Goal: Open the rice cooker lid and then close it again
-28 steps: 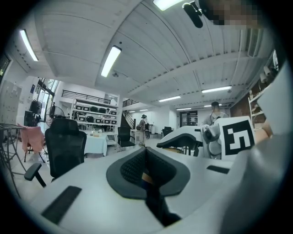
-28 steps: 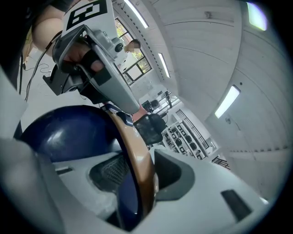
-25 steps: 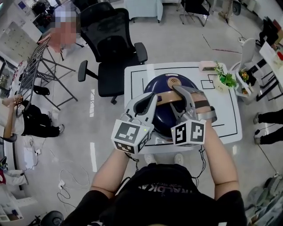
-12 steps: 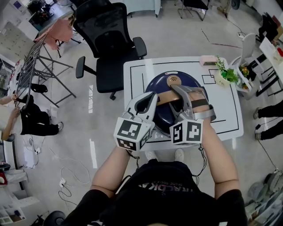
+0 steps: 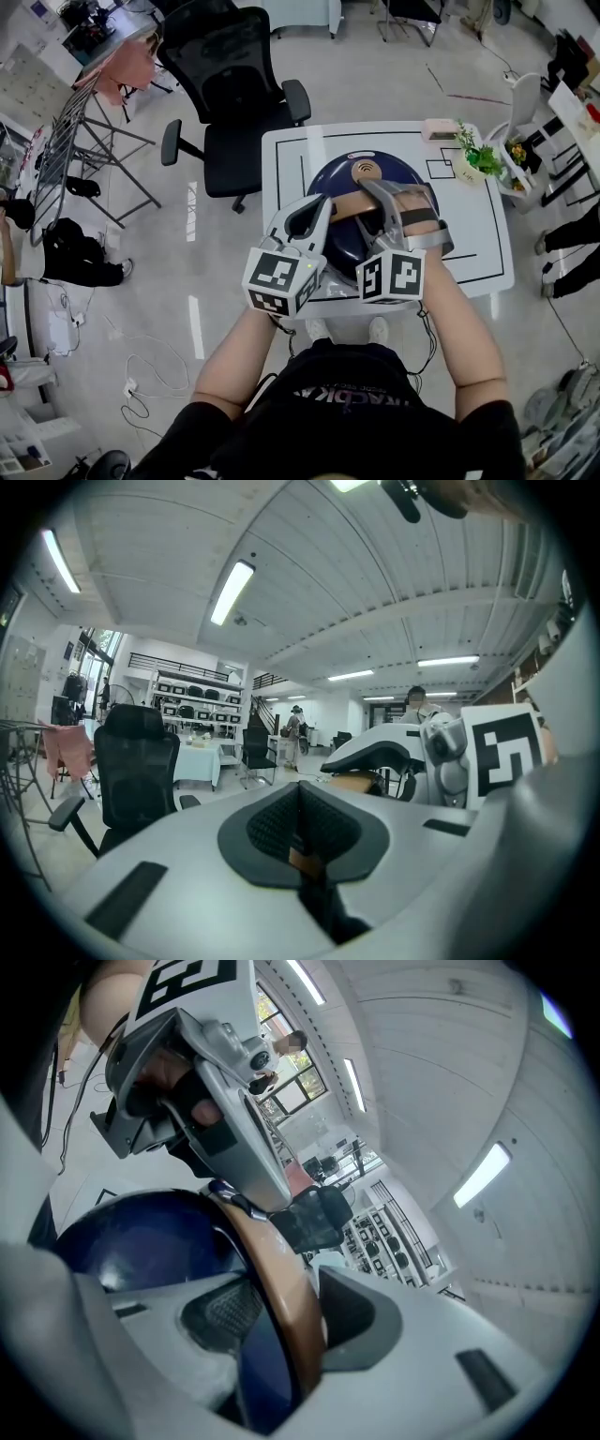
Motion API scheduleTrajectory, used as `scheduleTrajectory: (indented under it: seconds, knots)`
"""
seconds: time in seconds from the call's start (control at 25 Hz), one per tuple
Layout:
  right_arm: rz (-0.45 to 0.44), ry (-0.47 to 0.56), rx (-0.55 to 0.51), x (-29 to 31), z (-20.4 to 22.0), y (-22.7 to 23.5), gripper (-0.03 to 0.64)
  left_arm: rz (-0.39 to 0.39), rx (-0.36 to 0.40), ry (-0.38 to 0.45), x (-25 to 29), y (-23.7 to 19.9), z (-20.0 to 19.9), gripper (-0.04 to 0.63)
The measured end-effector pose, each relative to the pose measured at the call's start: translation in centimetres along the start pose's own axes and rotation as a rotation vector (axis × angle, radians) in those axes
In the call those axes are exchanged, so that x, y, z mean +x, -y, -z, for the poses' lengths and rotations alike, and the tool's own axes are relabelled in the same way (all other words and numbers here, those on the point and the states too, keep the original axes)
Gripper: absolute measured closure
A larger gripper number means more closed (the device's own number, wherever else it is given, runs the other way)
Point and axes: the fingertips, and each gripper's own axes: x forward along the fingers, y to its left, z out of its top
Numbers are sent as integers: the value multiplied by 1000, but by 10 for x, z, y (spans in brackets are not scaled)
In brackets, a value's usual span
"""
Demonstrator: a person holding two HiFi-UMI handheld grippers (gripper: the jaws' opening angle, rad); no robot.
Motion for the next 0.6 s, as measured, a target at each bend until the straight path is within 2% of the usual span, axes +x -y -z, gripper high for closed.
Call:
scheduleTrajectory:
  seconds: [0.16,0.28,0.32,0.4,0.52,0.6]
  knots:
    - [7,-20,-56,0,1,-1,437,-9,-9,-16,1,0,1,592]
    - [34,-23,-118,-3,1,0,435,-21,-46,-29,0,0,1,591]
    - [47,-14,-130,-6,2,0,429,-23,-54,-23,-1,3,0,578]
    - [71,22,-134,-19,5,0,428,-24,-47,-1,-5,13,-5,502]
    - [91,109,-55,-47,14,5,430,-47,-17,31,-14,28,-14,476]
    - [75,191,91,-69,20,11,430,-76,-14,49,-21,38,-19,474]
